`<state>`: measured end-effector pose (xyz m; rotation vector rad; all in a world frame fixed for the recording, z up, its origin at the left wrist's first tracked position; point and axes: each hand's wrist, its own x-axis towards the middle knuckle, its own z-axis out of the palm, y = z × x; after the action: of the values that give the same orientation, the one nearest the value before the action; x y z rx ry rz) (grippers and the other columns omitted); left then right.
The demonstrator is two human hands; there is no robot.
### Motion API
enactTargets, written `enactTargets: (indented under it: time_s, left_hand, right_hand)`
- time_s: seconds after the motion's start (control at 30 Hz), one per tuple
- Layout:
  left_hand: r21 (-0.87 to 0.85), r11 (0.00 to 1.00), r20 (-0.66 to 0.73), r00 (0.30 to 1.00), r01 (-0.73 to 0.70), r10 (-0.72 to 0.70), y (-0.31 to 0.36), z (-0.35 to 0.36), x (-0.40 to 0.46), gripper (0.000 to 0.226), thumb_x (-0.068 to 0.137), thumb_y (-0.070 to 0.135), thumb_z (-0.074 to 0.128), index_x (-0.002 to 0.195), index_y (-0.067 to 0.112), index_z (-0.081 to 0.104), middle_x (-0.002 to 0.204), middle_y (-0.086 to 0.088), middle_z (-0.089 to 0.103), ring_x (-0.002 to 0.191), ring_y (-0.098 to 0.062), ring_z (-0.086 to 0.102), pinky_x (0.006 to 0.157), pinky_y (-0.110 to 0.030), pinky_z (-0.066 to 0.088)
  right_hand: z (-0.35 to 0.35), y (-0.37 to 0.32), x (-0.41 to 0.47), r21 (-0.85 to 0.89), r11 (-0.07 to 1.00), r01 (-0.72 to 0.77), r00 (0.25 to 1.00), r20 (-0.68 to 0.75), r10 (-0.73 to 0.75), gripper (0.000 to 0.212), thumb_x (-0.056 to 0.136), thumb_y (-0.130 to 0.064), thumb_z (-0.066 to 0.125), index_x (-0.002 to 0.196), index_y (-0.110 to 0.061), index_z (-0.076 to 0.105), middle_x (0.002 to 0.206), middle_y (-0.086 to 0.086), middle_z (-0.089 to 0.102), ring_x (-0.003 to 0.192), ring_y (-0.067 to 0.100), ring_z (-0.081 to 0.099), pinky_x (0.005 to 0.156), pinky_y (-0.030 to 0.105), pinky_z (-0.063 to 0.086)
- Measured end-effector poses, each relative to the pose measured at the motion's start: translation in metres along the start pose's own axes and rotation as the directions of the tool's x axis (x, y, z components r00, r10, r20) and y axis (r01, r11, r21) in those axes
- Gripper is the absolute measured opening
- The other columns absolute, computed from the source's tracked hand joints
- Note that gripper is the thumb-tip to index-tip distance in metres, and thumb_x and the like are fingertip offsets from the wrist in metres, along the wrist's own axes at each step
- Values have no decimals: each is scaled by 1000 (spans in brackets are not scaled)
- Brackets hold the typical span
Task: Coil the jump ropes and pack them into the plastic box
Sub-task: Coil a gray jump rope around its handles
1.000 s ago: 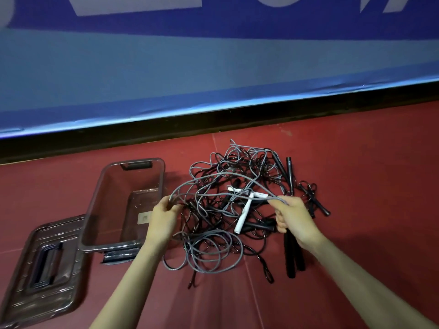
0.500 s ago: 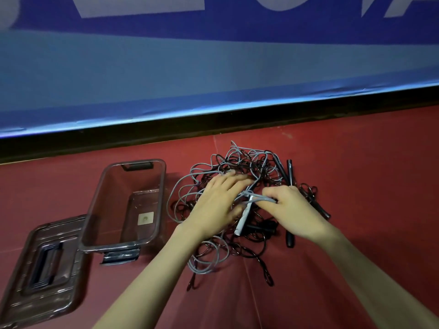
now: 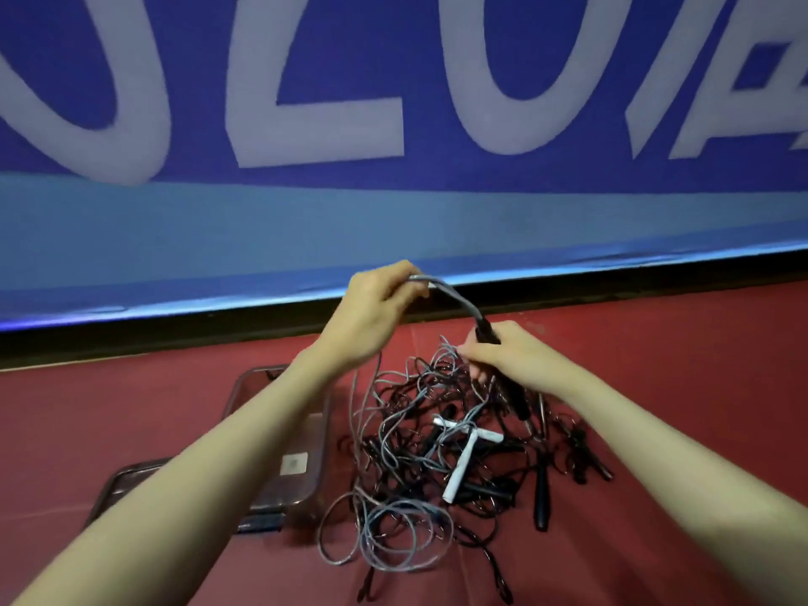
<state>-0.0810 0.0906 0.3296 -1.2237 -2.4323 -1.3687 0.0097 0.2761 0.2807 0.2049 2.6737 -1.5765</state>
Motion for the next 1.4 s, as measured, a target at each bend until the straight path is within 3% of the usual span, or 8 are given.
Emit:
enactTargets:
  time_s: [0.17,0.33,0.5,0.7,0.93,1.17,1.3,1.4]
  left_hand:
    - [-164,985,-232,968,54,-92,67,-58,25,22,92,9,54,75,17,64,58,5,45,54,-4,41,59,-22,43]
    - [-363,931,-420,888,25,-188,122,-92,37,21,91,16,57,71,17,65,49,13,41,56,-9,40,59,-27,41]
    - [-525,851,-525,793,-14,-311,154,-105,21,37,87,42,66,77,7,57,63,0,38,58,-16,33,54,-30,31]
    - [-777,629,-372,788,24,-491,155,-123,13,30,87,21,70,67,17,48,55,5,30,41,-8,22,36,-20,20]
    - [-872,490,-349,724,-18,-595,159,-121,19,13,89,16,66,78,14,60,61,4,38,38,-5,25,33,-18,22]
    - [-932,359,-254,634,41,-730,129,-91,27,15,92,15,61,78,9,59,58,3,31,39,-7,22,36,-20,19]
    - [-958,209,9,749,196,-663,117,-85,16,19,90,17,65,74,13,56,49,7,33,33,-3,24,31,-15,17]
    - [-929,296,13,819,222,-574,127,-92,12,16,89,18,68,76,13,58,56,6,38,37,-1,29,33,-13,21]
  right_hand:
    - [-33,-64,-10,5,995,98,988,-119,-97,18,94,-23,62,82,-11,57,68,5,68,69,23,64,73,35,48]
    - [-50,-132,-25,98,984,146,958,-262,-116,25,91,-29,66,77,-12,55,65,5,60,59,19,59,66,31,47]
    - [-64,-180,-53,103,982,161,865,-494,-90,35,88,-46,67,77,-15,55,64,2,55,54,17,53,53,26,41]
    - [-74,-218,-86,233,943,239,922,-359,-145,27,89,-28,71,76,-11,54,57,3,51,39,10,44,38,19,35]
    - [-66,-211,-89,122,972,202,943,-292,-160,24,94,-35,62,102,-13,56,78,4,73,72,22,73,58,26,41]
    - [-56,-223,-78,85,971,224,925,-333,-184,24,93,-30,64,109,-16,53,85,2,57,68,11,56,64,35,52]
    - [-58,-208,-85,-56,977,205,912,-351,-211,10,97,-33,53,104,-26,52,81,-1,52,71,14,49,58,31,44]
    - [-64,-201,-89,-42,980,197,910,-364,-198,12,99,-33,50,105,-23,52,77,1,48,64,14,43,51,26,41]
